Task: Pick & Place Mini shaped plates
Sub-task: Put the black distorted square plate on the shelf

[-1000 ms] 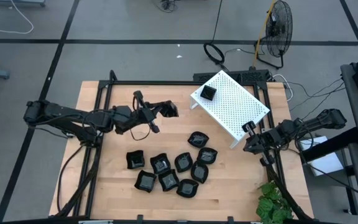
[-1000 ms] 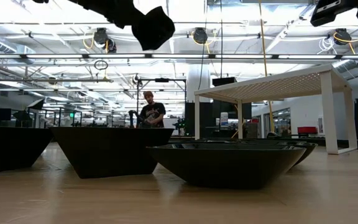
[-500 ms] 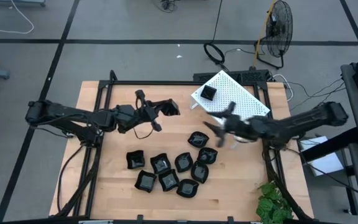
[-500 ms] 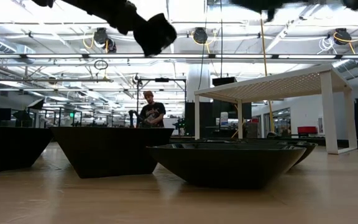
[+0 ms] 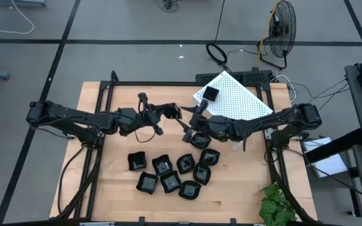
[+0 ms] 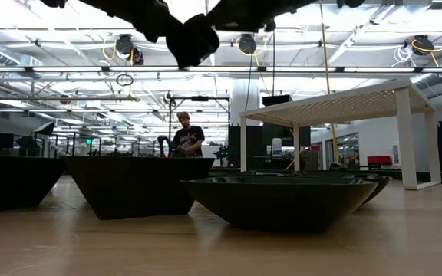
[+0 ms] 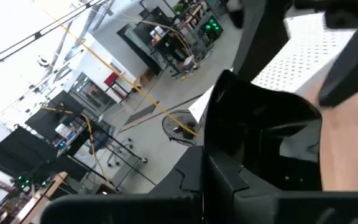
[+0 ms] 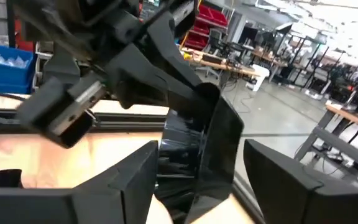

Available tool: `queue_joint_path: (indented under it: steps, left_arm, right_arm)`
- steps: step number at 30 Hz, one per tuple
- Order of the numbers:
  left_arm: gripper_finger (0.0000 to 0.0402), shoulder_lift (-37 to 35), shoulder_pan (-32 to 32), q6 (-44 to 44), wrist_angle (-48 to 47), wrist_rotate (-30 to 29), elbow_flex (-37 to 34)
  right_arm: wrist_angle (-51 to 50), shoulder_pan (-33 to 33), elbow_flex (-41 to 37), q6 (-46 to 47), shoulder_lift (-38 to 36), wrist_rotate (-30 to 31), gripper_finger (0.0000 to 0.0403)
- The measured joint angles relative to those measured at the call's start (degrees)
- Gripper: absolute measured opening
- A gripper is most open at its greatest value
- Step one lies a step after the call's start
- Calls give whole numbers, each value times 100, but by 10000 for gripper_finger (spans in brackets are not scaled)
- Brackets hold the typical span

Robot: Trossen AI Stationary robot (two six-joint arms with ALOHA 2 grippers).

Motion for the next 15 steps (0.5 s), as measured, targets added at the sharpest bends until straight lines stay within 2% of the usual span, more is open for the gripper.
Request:
queue_joint_path:
  steps: [6, 9, 15]
  left_arm:
    - [18, -2, -31, 20, 14, 3, 0]
    - [9, -2, -33, 15, 22, 2, 0]
    - [17, -2, -85, -24, 328, 3, 0]
  right_arm:
    - [-154, -63, 23, 317, -11, 3, 210]
    - [-247, -82, 21, 327, -5, 8, 202]
    - [-315, -138, 21, 296, -8, 19, 156]
